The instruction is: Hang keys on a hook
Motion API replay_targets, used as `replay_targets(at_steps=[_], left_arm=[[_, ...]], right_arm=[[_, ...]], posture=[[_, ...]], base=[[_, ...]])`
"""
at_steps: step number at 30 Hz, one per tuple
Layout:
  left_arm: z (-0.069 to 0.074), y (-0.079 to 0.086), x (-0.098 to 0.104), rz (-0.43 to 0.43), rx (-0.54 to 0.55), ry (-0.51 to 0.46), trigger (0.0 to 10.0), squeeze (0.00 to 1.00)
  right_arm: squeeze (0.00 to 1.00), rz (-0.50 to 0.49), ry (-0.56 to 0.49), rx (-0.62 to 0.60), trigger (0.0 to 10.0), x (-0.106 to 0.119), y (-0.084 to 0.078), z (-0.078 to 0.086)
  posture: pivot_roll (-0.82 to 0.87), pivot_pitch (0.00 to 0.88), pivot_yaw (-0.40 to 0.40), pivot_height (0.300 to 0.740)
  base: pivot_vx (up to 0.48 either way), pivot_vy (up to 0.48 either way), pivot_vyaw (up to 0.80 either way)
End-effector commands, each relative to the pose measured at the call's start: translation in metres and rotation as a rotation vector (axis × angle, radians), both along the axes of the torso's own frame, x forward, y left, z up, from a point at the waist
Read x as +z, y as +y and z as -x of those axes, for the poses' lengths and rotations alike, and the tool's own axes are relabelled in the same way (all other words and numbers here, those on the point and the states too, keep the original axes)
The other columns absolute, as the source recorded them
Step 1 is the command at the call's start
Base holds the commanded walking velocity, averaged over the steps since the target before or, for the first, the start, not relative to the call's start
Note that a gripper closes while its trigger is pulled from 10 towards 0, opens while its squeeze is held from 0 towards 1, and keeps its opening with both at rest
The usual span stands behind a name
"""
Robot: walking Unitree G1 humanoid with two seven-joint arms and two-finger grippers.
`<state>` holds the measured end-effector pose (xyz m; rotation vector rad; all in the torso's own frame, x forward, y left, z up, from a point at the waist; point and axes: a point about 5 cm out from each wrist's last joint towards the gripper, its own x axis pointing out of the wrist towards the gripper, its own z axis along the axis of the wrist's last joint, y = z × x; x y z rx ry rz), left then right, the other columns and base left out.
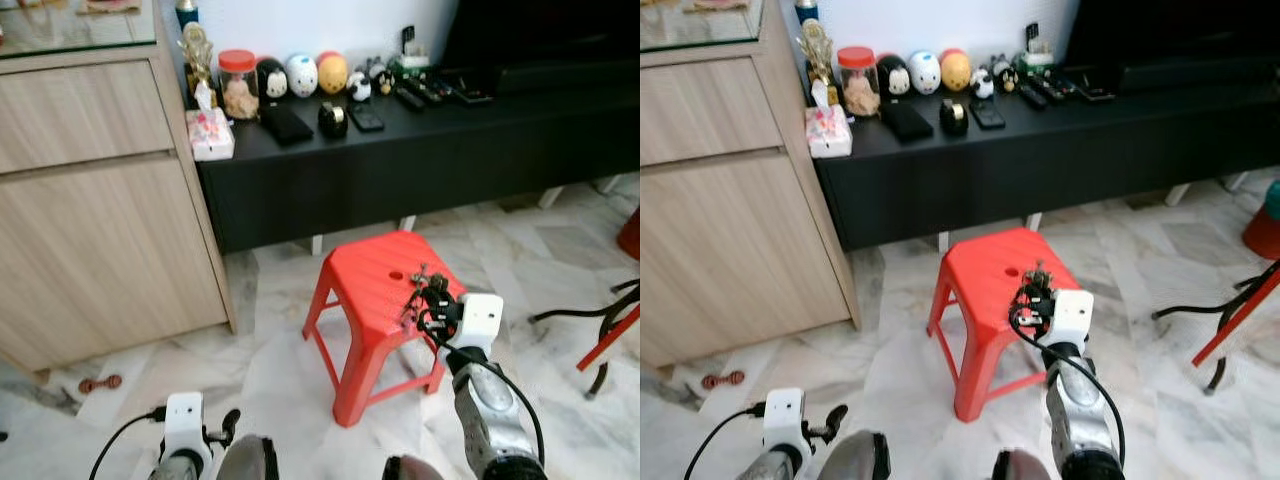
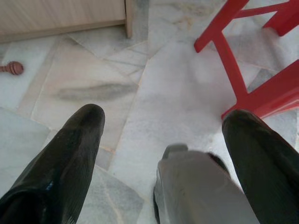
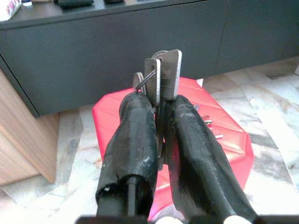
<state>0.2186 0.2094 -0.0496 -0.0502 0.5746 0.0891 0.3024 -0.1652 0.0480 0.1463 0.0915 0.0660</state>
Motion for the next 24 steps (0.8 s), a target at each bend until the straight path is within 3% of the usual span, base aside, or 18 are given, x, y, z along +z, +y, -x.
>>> replay_targets(at_steps=[1,6,24], left_arm=[[0.001,0.001,0.000,-0.001,0.003,0.004,10.0,0.00],[0.001,0.000,-0.001,-0.003,0.001,0.001,10.0,0.00],[0.001,-0.003,-0.002,-0.004,-0.008,0.021,10.0,0.00]], right_arm=[[0.00,0.001,-0.019,-0.015,10.0,0.005,-0.003,-0.003],[0.00,-0.003,-0.021,-0.018,10.0,0.005,-0.003,-0.003],[0.00,-0.003,0.040,-0.046,10.0,-0.010,-0.010,0.005]], posture=[[0.10,0.068,-0.055,0.715],[0.10,0.069,-0.056,0.740],[0.10,0.058,-0.061,0.740]], base=[[0.000,0.000,0.00],[0.000,0.000,0.00],[0.000,0.000,0.00]])
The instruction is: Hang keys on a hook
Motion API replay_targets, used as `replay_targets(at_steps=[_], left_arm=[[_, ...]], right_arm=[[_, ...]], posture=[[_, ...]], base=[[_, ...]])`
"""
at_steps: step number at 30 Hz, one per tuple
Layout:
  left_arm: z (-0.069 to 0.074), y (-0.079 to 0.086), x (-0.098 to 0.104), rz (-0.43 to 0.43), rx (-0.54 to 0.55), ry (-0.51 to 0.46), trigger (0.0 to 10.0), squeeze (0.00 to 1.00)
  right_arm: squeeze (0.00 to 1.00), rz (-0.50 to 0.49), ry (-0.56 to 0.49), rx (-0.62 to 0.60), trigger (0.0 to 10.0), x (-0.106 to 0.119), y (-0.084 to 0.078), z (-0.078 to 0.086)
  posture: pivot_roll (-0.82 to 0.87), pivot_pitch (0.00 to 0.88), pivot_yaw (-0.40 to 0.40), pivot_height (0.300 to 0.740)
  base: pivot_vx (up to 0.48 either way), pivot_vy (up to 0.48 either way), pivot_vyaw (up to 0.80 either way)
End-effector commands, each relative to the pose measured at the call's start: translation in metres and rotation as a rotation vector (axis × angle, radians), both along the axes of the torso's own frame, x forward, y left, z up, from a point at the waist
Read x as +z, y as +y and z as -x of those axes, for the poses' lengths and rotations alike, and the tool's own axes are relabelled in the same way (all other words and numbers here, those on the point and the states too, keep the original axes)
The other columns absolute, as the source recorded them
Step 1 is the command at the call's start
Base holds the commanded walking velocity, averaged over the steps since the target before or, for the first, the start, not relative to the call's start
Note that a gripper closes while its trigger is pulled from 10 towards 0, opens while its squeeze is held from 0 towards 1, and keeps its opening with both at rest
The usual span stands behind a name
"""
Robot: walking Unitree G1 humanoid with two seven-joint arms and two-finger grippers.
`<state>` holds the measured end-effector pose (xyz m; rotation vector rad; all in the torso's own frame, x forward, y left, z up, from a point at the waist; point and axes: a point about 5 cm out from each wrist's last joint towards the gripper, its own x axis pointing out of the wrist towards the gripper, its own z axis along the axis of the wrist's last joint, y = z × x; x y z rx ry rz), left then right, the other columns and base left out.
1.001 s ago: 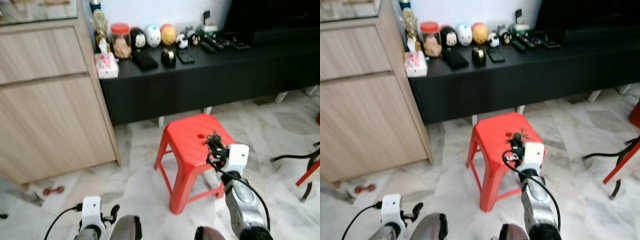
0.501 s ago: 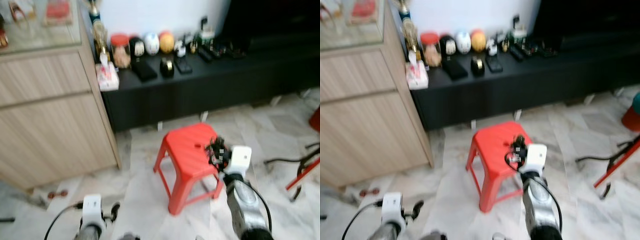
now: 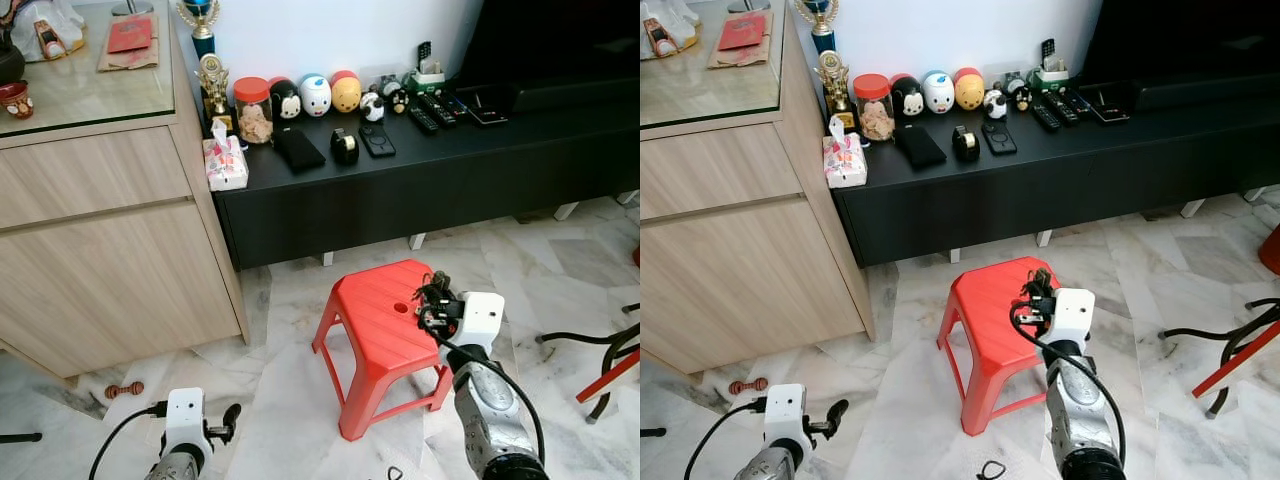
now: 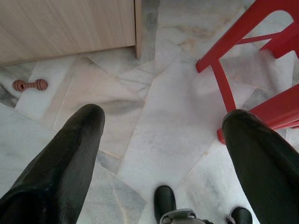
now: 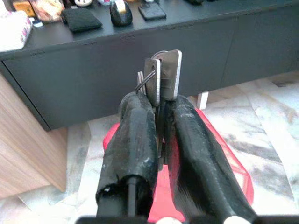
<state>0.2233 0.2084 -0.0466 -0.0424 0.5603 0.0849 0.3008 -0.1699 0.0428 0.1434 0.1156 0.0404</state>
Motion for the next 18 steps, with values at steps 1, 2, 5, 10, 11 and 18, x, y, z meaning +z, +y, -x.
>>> replay_targets(at_steps=[1,2,5,10,11,18], left_arm=[[0.006,-0.002,-0.005,0.002,-0.003,0.035,10.0,0.00],[0.005,-0.002,-0.005,0.002,-0.003,0.036,10.0,0.00],[0.005,-0.002,-0.005,0.001,-0.003,0.037,10.0,0.00],[0.007,-0.002,-0.006,0.000,-0.001,0.040,10.0,0.00],[0.007,-0.001,-0.006,0.000,-0.001,0.043,10.0,0.00],[0.009,-0.001,-0.008,0.002,-0.014,0.063,10.0,0.00]], right_arm=[[0.00,0.007,0.066,-0.041,10.0,-0.014,-0.009,0.008],[0.00,0.015,0.103,-0.067,10.0,-0.021,-0.013,0.011],[0.00,0.036,0.195,-0.150,10.0,-0.038,-0.027,0.024],[0.00,0.030,0.380,-0.257,10.0,-0.067,-0.044,0.050],[0.00,0.020,0.453,-0.279,10.0,-0.079,-0.048,0.063],[0.00,0.087,0.709,-0.273,10.0,-0.116,-0.052,0.115]], posture=[[0.10,0.056,-0.062,0.740],[0.10,0.056,-0.062,0.740],[0.11,0.056,-0.061,0.740],[0.11,0.050,-0.058,0.740],[0.11,0.049,-0.055,0.740],[0.10,0.041,-0.043,0.740]], base=[[0.000,0.000,0.00],[0.000,0.000,0.00],[0.000,0.000,0.00],[0.000,0.000,0.00],[0.000,0.000,0.00],[0.000,0.000,0.00]])
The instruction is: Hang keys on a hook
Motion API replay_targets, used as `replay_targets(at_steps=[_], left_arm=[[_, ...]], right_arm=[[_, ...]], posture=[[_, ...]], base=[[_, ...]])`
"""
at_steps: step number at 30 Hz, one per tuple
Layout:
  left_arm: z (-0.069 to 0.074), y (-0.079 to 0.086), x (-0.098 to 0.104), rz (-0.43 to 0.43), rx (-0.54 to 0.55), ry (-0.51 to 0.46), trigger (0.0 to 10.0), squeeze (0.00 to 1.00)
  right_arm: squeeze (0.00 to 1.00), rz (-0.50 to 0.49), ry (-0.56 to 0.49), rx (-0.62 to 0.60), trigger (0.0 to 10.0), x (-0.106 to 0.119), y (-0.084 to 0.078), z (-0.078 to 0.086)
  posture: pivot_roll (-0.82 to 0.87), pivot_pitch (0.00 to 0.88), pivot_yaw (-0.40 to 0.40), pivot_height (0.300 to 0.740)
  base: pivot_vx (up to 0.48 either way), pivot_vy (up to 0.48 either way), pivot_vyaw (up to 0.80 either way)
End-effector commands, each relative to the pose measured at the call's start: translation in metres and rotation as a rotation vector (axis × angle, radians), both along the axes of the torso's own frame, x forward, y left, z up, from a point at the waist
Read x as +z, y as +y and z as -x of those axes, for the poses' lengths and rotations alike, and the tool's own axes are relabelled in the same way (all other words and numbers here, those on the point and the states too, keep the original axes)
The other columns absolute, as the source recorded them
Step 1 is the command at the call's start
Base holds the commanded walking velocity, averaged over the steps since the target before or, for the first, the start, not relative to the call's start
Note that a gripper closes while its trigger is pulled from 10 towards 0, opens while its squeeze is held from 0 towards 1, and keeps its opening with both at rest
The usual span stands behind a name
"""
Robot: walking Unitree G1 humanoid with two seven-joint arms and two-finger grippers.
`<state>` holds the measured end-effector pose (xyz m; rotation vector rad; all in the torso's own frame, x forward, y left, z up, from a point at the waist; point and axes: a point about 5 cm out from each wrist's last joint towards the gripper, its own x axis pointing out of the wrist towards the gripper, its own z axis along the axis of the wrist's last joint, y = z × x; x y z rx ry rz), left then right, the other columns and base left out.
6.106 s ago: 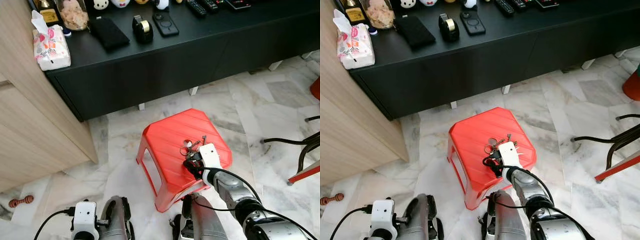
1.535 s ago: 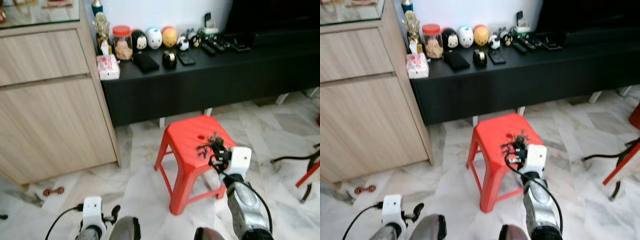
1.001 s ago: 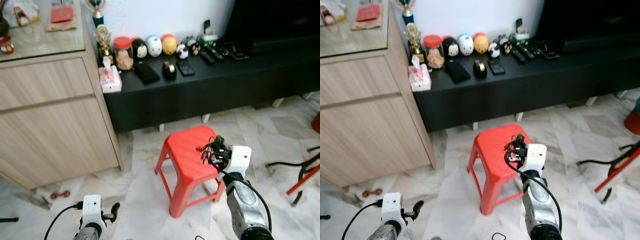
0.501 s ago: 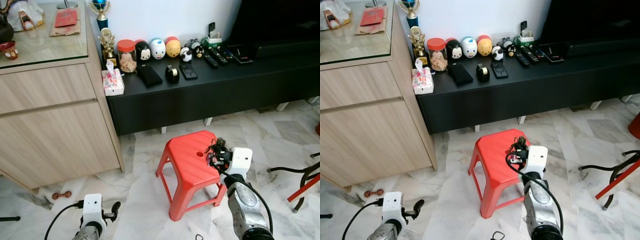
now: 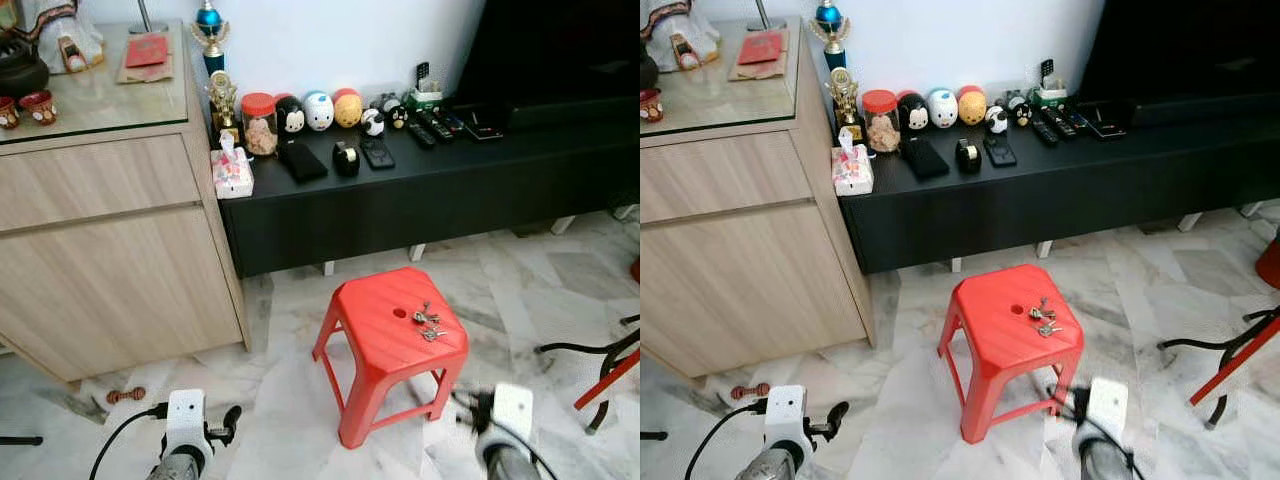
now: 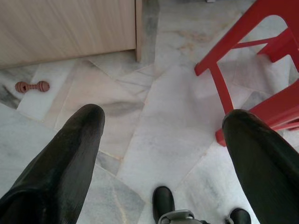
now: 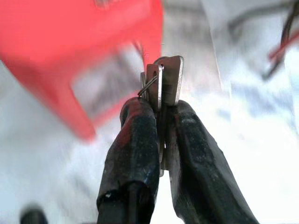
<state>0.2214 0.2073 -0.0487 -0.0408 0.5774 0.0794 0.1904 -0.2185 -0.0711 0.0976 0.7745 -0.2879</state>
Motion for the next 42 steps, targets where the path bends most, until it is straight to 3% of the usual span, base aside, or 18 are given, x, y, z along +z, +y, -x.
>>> replay_targets(at_steps=[1,5,7,14,21,29,42], left_arm=[[0.007,0.000,-0.006,0.001,-0.008,0.047,10.0,0.00],[0.018,0.009,-0.011,-0.011,-0.006,0.088,10.0,0.00],[0.030,0.021,-0.016,-0.017,0.019,0.134,10.0,0.00],[0.048,0.027,-0.026,-0.026,0.030,0.227,10.0,0.00],[0.049,0.023,-0.029,-0.049,0.024,0.288,10.0,0.00],[0.043,0.025,-0.027,-0.067,0.023,0.294,10.0,0.00],[0.076,0.037,-0.037,-0.078,0.066,0.368,10.0,0.00]], right_arm=[[0.00,0.013,0.047,0.006,10.0,-0.004,-0.003,0.008],[0.00,0.038,0.159,-0.035,10.0,-0.016,-0.010,0.034],[0.00,0.010,0.114,-0.049,10.0,-0.013,-0.007,0.028],[0.00,-0.001,0.103,-0.058,10.0,-0.011,-0.002,0.020],[0.00,-0.022,0.082,-0.055,10.0,-0.008,0.006,0.008],[0.00,-0.047,0.060,-0.065,10.0,-0.005,0.013,-0.001],[0.00,-0.037,0.086,-0.009,10.0,-0.008,0.014,0.005]], posture=[[0.10,0.040,-0.041,0.740],[0.13,0.032,-0.035,0.740],[0.12,0.028,-0.024,0.740],[0.12,0.000,-0.012,0.740],[0.12,0.000,0.006,0.740],[0.10,0.000,0.045,0.740],[0.17,0.000,-0.015,0.740]], base=[[0.000,0.000,0.00],[0.000,0.000,0.00],[0.000,0.000,0.00],[0.000,0.000,0.00],[0.000,0.000,0.00],[0.000,-0.194,0.00],[0.000,-0.241,0.00]])
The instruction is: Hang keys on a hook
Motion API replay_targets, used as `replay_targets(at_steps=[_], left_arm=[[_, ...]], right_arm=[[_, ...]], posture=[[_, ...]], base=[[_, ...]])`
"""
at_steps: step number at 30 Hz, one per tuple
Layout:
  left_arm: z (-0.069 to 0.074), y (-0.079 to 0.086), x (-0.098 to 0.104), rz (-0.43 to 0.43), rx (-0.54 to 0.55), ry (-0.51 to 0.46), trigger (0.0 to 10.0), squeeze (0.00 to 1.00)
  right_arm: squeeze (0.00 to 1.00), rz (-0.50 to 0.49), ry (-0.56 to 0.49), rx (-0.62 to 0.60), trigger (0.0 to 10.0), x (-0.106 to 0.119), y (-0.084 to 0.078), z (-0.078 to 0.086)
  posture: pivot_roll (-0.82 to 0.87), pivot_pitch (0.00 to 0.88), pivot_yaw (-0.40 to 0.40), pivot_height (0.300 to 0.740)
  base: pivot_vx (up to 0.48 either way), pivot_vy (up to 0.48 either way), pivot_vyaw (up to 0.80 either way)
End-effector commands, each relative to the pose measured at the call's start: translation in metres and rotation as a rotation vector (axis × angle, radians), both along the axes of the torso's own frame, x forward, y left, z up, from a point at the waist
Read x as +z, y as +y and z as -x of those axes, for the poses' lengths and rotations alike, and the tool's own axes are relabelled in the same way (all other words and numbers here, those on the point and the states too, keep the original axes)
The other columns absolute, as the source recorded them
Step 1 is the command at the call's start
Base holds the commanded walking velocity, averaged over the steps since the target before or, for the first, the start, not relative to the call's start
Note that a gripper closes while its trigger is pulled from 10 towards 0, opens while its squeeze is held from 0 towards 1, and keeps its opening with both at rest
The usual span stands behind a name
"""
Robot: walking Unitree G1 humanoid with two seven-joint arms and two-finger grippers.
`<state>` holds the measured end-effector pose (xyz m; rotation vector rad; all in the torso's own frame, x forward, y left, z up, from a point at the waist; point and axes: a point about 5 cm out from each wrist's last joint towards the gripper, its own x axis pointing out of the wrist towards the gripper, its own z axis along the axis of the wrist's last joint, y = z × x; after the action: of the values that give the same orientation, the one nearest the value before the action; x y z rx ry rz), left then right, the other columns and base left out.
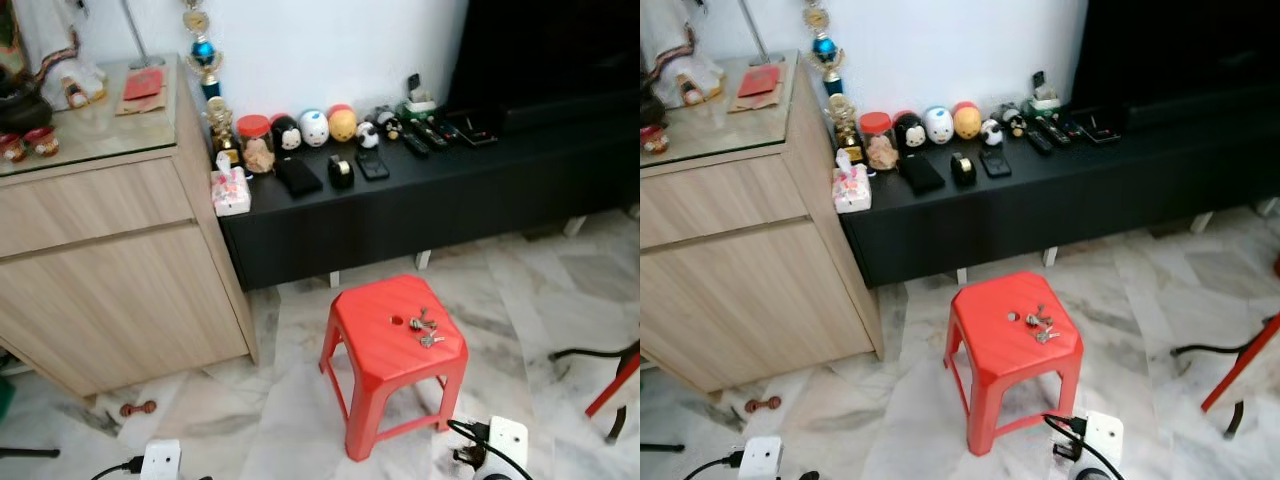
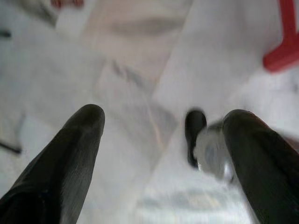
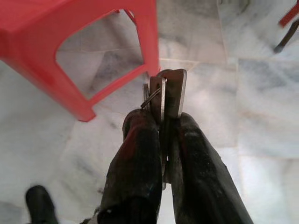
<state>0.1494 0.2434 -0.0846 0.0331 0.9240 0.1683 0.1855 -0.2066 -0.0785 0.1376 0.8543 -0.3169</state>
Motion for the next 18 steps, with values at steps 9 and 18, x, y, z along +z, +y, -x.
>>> replay_targets(at_steps=[9,18], left_arm=[[0.024,0.011,-0.006,-0.014,0.049,0.058,10.0,0.00],[0.037,0.016,-0.008,-0.029,0.049,0.090,10.0,0.00]], right_arm=[[0.00,-0.012,0.035,0.020,10.0,-0.004,-0.003,0.007],[0.00,-0.026,0.055,0.010,10.0,-0.007,0.000,0.014]], posture=[[0.17,0.000,-0.016,0.740],[0.18,0.000,-0.006,0.740]], base=[[0.000,-0.148,0.00],[0.000,-0.276,0.00]])
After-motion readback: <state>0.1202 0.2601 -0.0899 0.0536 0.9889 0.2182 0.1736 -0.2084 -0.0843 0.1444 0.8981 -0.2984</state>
